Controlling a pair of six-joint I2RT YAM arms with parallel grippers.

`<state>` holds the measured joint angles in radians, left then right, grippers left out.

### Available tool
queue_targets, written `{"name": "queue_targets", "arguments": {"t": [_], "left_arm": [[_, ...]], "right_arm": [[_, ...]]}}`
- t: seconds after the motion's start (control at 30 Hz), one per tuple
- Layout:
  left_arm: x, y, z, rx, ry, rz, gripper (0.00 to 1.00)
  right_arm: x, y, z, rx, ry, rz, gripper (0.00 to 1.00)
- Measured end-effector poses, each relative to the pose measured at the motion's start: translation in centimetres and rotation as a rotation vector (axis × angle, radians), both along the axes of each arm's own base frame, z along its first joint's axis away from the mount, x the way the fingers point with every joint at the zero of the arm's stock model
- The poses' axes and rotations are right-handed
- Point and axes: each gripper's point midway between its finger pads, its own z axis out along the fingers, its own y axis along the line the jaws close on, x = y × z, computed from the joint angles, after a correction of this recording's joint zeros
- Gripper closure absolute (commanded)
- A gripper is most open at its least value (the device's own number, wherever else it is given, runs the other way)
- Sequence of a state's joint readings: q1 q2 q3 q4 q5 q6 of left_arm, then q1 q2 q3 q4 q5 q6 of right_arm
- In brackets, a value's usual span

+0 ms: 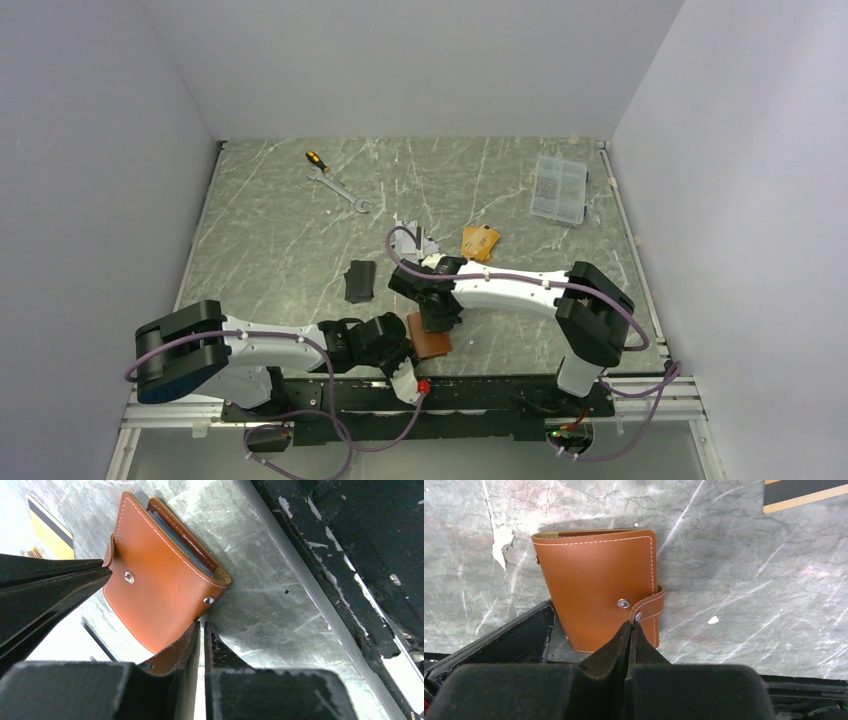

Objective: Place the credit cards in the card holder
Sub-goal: Close the card holder at the center of the board.

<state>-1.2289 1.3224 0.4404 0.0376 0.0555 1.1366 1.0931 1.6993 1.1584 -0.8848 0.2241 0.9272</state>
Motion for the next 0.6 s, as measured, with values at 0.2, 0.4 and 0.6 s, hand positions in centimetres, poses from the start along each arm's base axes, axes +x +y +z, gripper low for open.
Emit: {"name": "queue_targets", "arguments": {"t": [0.2,0.4,0.6], "left_arm": [[0.1,0.0,0.0,0.006,0.003,0.003,0.87],[0.2,0.1,0.0,0.01,0.004,0.008,0.87],[0.5,0.1,0.0,0.011,0.008,0.014,0.87]], "right_arm": [[-0.1,0.7,-0.5,0.04,0.012,0.012,1.0],[-0.1,0.9,-0.9,0.059,0.023,0.019,1.0],[-0.1,1.0,-1.2,0.072,0.029,0.019,1.0]]}}
